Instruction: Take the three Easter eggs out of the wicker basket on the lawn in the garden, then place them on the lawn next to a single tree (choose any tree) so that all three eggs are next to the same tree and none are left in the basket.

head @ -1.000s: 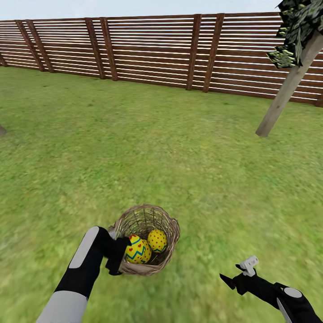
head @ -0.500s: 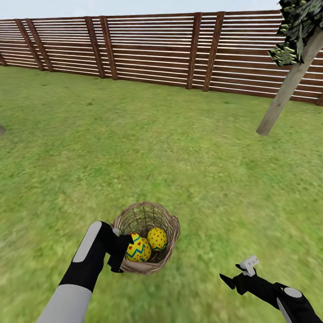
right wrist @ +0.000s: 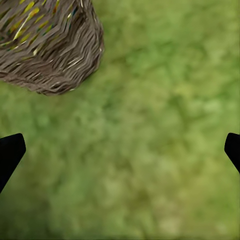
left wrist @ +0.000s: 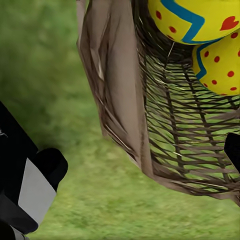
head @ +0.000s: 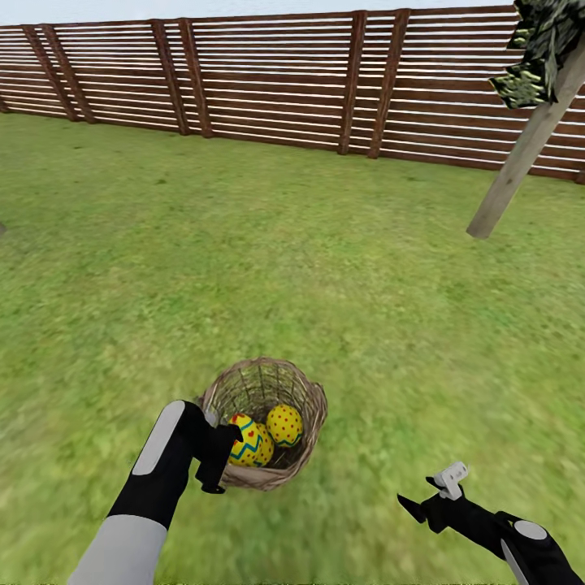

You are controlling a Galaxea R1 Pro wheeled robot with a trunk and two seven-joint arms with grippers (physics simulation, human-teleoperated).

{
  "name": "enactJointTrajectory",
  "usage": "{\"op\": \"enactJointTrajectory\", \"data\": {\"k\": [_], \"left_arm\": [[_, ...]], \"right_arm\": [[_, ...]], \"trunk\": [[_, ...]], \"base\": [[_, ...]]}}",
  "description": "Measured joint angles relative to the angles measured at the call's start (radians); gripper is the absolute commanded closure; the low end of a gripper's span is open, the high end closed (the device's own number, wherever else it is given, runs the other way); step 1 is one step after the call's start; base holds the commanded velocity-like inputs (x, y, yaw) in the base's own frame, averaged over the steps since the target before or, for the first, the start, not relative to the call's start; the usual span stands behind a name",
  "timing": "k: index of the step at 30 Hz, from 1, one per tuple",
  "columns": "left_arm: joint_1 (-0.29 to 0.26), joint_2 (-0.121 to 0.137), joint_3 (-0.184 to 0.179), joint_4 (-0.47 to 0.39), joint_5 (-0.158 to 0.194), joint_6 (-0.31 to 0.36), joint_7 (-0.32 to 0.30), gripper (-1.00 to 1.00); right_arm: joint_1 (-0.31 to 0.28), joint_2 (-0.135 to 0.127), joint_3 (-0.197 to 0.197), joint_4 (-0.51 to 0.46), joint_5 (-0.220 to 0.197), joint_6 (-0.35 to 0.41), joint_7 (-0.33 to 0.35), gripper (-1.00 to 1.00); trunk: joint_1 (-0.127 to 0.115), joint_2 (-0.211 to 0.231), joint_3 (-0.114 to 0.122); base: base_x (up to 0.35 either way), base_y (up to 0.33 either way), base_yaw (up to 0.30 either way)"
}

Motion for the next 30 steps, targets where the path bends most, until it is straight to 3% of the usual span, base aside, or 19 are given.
{"op": "enactJointTrajectory", "data": {"k": [30], "left_arm": [[0.0,-0.002,-0.001,0.001,0.0,0.0,-0.008,-1.0]], "right_arm": [[0.0,0.0,0.0,0.0,0.0,0.0,0.0,-1.0]], "trunk": [[0.115,-0.21,-0.1]], "base": [[0.0,0.0,0.0]]}}
